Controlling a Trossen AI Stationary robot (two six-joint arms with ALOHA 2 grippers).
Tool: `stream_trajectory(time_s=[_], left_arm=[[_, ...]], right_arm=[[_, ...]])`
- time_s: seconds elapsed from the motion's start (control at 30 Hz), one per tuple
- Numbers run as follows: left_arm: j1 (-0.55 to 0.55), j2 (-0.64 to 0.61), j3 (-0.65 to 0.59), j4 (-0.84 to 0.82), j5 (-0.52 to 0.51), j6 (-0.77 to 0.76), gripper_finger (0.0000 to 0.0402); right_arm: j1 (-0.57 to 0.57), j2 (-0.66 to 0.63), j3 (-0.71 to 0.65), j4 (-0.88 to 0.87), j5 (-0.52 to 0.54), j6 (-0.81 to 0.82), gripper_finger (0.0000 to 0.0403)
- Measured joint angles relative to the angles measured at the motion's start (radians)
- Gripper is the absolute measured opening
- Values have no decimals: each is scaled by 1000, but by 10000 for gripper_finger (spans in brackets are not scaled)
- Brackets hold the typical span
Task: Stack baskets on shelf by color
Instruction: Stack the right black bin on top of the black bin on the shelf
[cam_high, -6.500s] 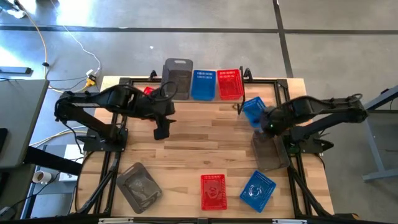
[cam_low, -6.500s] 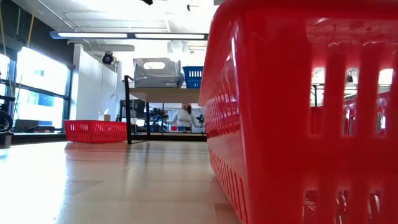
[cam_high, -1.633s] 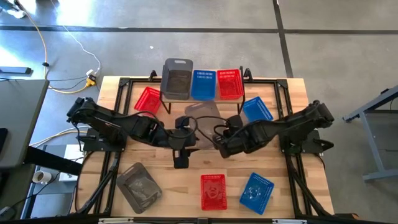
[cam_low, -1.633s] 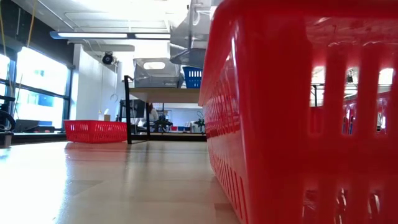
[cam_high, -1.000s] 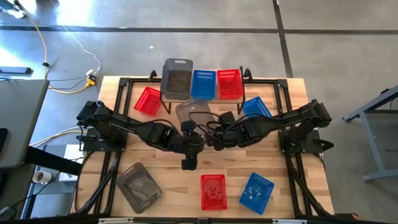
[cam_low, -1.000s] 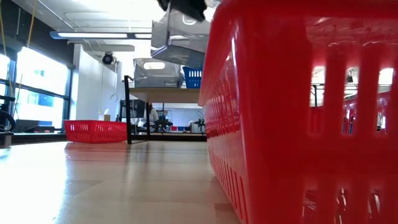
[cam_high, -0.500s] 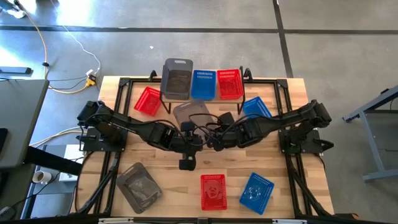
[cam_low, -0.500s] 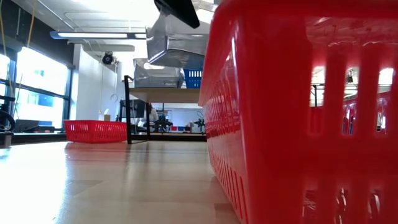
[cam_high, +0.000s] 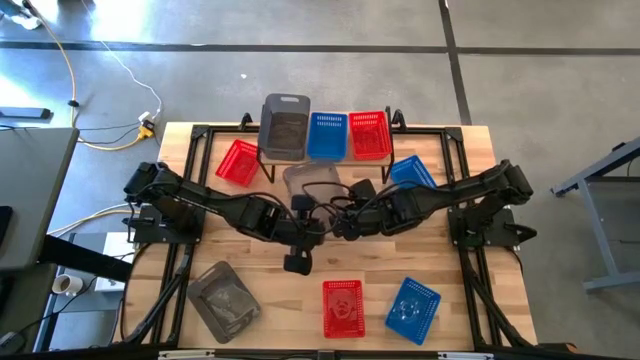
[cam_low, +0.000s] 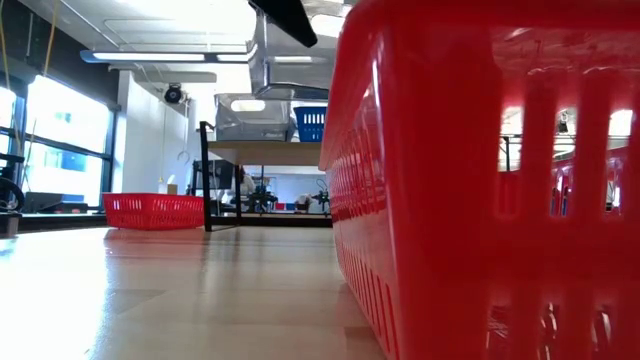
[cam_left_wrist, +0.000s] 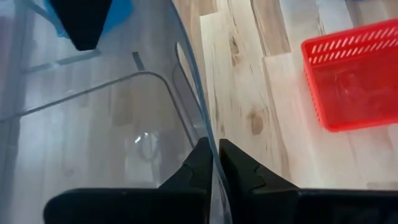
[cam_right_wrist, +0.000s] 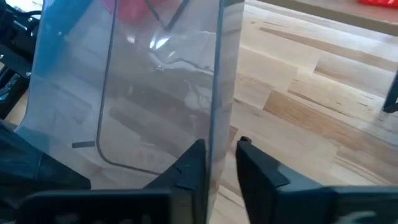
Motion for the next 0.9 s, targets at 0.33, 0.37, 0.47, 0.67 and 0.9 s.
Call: stream_trajectory(time_s=[0.33,0.37,0.47,0.67,0.9], left_arm=[[1,-42,0,-42,0,28,0],[1,-54,0,-42,0,29,0],[1,-92,0,-48,0,29,0],[12,-166,0,-71,2,54,0],[24,-240,0,-117,-27,115,1]], right_arm=[[1,-46,89,-36,7,-109,153],[1,-49,107,-37,8,-132,155],[0,-50,165,-43,29,-201,156],[0,-50,279,-67,119,-333,156],[0,-50,391,-99,214,-460,156]])
